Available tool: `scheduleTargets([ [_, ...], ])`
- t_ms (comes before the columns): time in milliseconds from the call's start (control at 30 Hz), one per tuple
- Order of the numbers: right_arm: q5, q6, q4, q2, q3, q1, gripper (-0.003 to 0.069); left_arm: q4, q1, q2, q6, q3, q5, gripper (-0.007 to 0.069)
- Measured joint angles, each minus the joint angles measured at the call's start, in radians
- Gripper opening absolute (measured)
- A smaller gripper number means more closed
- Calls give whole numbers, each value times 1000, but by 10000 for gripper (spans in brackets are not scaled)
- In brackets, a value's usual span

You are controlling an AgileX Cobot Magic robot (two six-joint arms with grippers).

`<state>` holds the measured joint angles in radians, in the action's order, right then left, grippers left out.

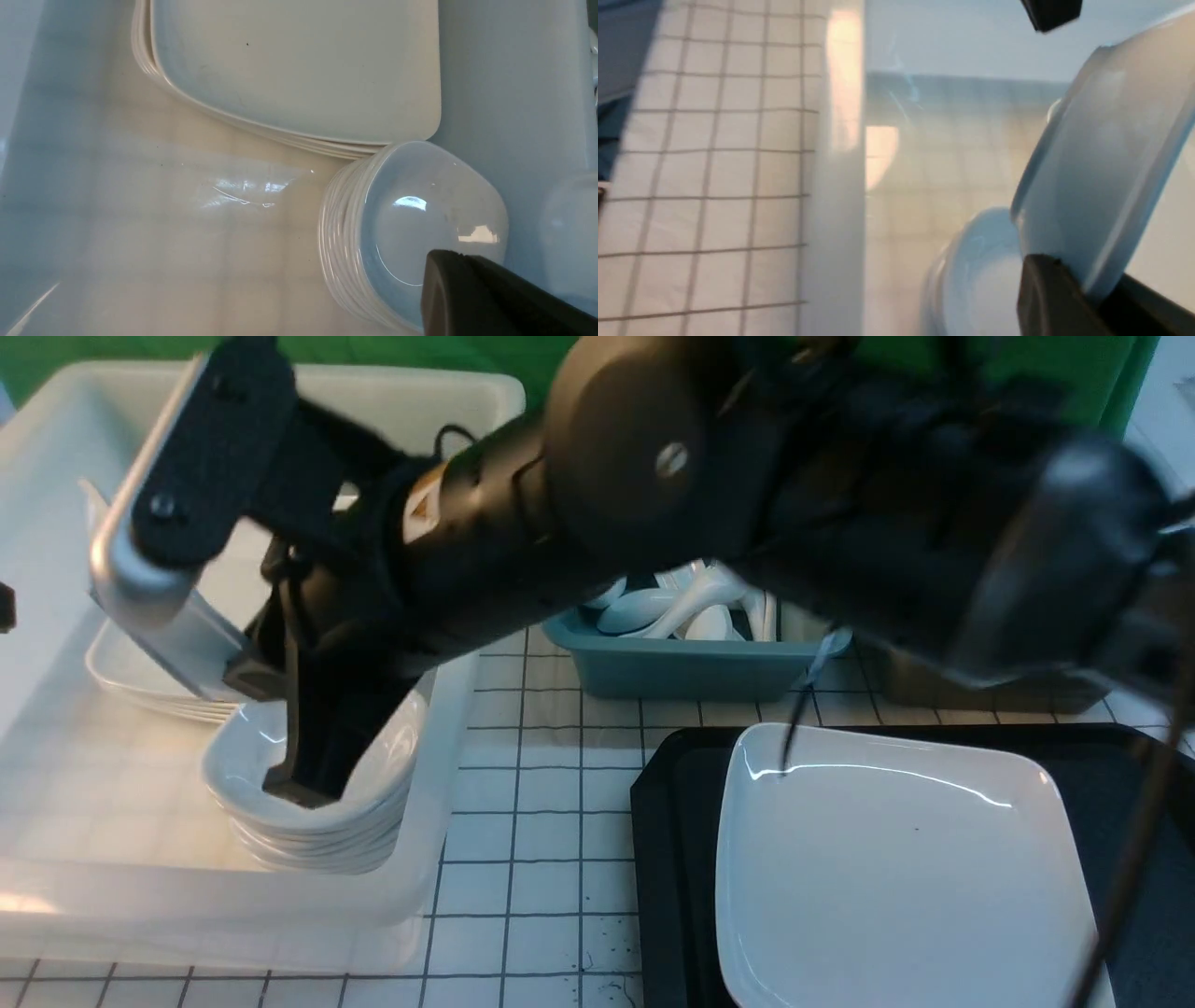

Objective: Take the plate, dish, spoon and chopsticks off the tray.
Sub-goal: Use the right arm to put the small plate into the large storage box on the left

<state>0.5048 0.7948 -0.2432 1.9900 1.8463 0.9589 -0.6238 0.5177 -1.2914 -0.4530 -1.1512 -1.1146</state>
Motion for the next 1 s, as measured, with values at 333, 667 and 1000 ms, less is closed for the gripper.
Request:
scheduleTargets([
  [333, -19, -89, 274, 145, 1, 6, 188, -12, 0, 0, -11, 49, 28, 4],
  [667, 101, -204, 279, 7, 2, 15, 308, -95, 0, 0, -11, 82, 26, 4],
  [1000, 625, -358, 330, -399, 3, 15, 30, -323, -49, 0, -49, 82, -87, 4],
])
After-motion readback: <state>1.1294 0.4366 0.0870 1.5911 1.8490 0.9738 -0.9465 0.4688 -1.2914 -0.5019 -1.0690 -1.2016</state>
